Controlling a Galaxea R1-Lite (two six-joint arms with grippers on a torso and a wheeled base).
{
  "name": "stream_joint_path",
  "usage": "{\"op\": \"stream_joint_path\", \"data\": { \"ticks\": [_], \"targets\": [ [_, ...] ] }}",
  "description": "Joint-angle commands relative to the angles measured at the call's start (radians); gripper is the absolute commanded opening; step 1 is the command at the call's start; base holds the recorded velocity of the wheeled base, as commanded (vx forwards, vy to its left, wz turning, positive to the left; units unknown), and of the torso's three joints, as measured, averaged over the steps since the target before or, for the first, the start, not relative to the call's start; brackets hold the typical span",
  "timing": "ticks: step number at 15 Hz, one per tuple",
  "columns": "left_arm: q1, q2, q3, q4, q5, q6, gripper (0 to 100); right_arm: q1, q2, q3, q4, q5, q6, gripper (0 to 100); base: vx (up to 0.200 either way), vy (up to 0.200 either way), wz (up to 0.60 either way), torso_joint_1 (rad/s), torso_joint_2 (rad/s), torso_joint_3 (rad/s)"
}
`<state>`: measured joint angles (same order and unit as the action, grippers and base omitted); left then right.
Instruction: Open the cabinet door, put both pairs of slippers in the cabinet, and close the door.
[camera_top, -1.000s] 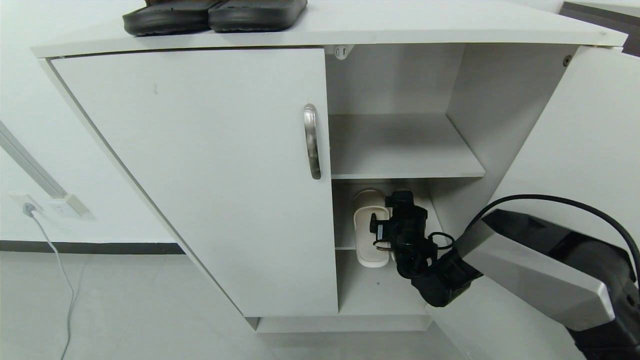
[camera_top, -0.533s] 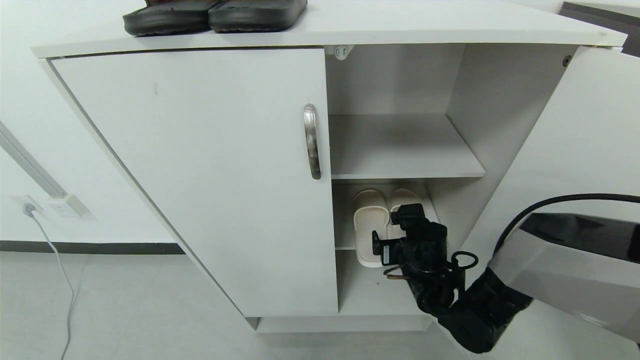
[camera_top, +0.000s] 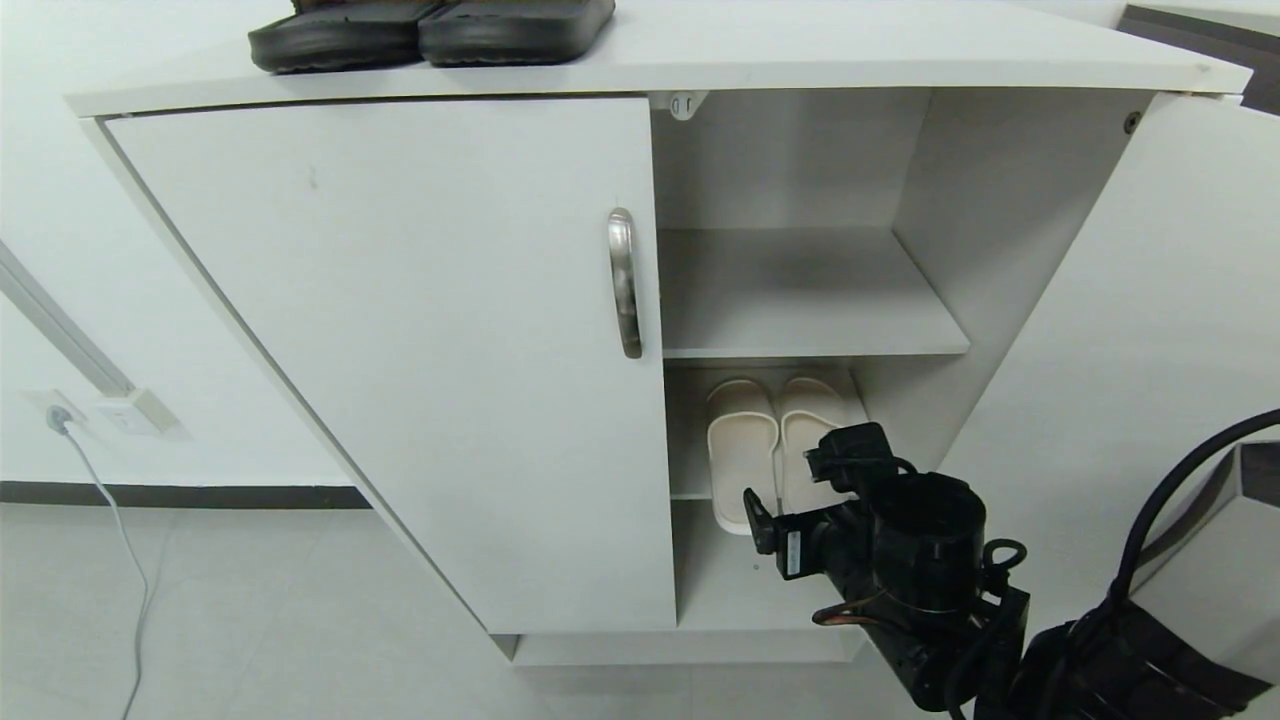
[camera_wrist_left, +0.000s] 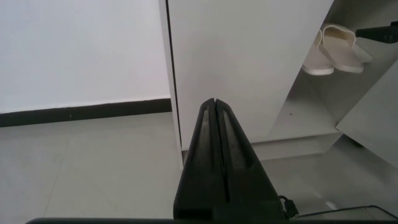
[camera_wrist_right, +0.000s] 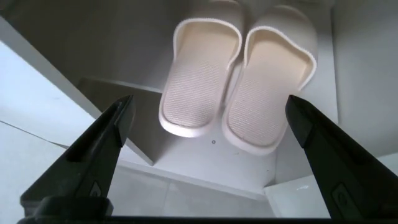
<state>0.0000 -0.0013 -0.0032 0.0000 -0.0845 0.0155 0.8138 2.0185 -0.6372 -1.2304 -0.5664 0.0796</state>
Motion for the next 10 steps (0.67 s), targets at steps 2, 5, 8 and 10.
{"op": "stream_joint_path", "data": {
  "ticks": [2,5,8,10],
  "targets": [
    [0.0,0.001,0.0,0.0,0.0,0.0,0,0.007,-0.011,0.002,0.0,0.0,0.0,100,-0.2,0.0,0.0,0.002,0.0,-0.002],
    [0.0,0.001,0.0,0.0,0.0,0.0,0,0.007,0.0,0.004,-0.001,0.0,0.0,100,-0.2,0.0,0.0,-0.004,0.0,0.004],
    [0.0,0.001,0.0,0.0,0.0,0.0,0,0.007,0.016,0.004,-0.006,0.0,0.002,100,0.0,0.0,0.0,0.0,0.0,0.0],
    [0.0,0.001,0.0,0.0,0.0,0.0,0,0.007,0.017,0.008,-0.024,0.0,0.002,100,0.0,0.0,0.0,0.0,0.0,0.0]
  ]
}}
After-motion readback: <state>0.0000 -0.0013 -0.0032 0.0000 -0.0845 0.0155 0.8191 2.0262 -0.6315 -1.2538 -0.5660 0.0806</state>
